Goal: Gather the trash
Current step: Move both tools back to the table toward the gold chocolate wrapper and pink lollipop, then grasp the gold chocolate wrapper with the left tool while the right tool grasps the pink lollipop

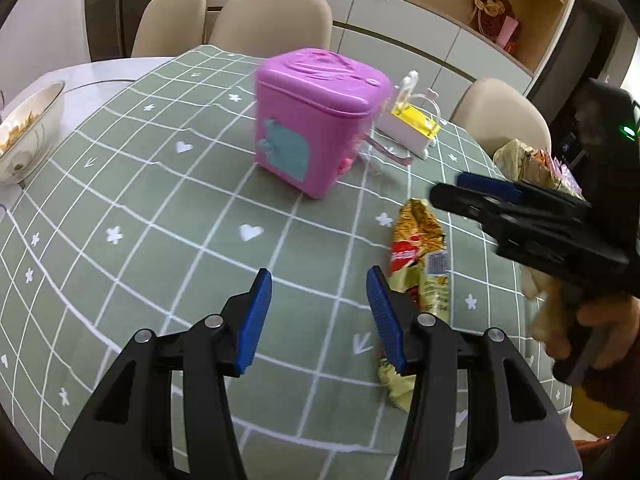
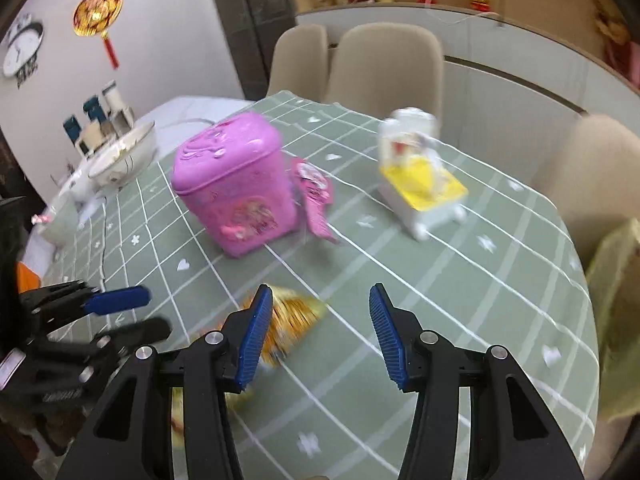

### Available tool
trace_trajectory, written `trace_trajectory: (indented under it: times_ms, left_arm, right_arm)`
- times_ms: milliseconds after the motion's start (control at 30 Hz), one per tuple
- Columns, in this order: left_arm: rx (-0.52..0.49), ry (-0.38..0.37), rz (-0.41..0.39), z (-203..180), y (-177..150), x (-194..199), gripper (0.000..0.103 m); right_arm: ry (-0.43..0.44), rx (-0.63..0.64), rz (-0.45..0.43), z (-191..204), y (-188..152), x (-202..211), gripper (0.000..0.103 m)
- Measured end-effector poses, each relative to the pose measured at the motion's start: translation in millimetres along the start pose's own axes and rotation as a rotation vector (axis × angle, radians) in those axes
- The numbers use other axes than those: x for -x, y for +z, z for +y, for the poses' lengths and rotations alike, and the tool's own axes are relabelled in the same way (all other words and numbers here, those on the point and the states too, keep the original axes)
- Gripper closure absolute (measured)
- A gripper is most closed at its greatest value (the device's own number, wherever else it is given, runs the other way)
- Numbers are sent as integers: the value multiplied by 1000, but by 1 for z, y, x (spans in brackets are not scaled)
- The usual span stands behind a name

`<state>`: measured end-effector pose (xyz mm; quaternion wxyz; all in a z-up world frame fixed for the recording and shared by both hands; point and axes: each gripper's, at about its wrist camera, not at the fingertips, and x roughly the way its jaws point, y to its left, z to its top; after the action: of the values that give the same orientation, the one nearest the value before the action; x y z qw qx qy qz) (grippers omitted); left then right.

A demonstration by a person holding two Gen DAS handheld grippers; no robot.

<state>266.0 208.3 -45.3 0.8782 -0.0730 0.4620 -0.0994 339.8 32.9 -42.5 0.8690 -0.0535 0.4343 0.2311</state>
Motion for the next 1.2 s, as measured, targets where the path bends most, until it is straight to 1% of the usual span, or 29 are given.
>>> trace_trajectory:
  times_ms: [100,167,233,300,367,400,433,500,567,667,800,900,967,1000,1033,1067,1100,1167,1200]
  left_arm:
    - [36,-10,-18,17,-1,6,56]
    - [49,-11,-26,24,-2,7,56]
    - [58,-9,-34,30,-2,9,56]
    - [63,-23,-37,33,-3,9,56]
    - [62,-33,-38,32,-3,9,56]
    - [59,-37,-37,31,-4,8,56]
    - [55,-40,-35,29,-4,7,56]
    - [44,-47,-30,23,-3,6,56]
    - [34,-58,-26,20,-2,5,56]
    - [24,-82,-27,13,-1,5,56]
    - [-1,-109,-15,0,1,2,56]
    - [-24,-116,-3,-11,2,-4,56]
    - [-41,-112,8,-19,2,-9,56]
    - [-46,-109,15,-23,2,-13,56]
    - [-50,-106,23,-26,2,-16,56]
    - [-53,-106,29,-30,2,-20,56]
    - [-57,-107,34,-33,3,-23,56]
    - [-64,-102,40,-39,3,-28,56]
    - [-69,-103,45,-44,3,-31,59]
  right_arm:
    - [-23,48,17,10,12,-23,55]
    - [-17,51,44,13,15,-38,55]
    - [-21,56,51,14,18,-47,55]
    - [-25,63,57,15,21,-54,56]
    - [-32,58,69,14,23,-61,68]
    - [-34,49,78,12,23,-63,80]
    - [-35,37,79,10,23,-64,87]
    - [-49,6,58,2,22,-56,95]
    - [-88,3,36,-7,19,-43,96]
    - [-118,-15,33,-24,9,-24,98]
    - [-143,-88,50,-53,-15,4,98]
    - [-145,-150,72,-69,-43,27,98]
    - [-140,-155,81,-70,-57,35,98]
    - [-125,-148,77,-70,-63,40,98]
    - [-89,-138,73,-70,-66,43,98]
    - [-41,-118,79,-69,-67,44,98]
    - [-24,-98,83,-67,-66,42,97]
    - [-24,-41,71,-60,-57,39,95]
    - [-15,-27,58,-56,-51,37,86]
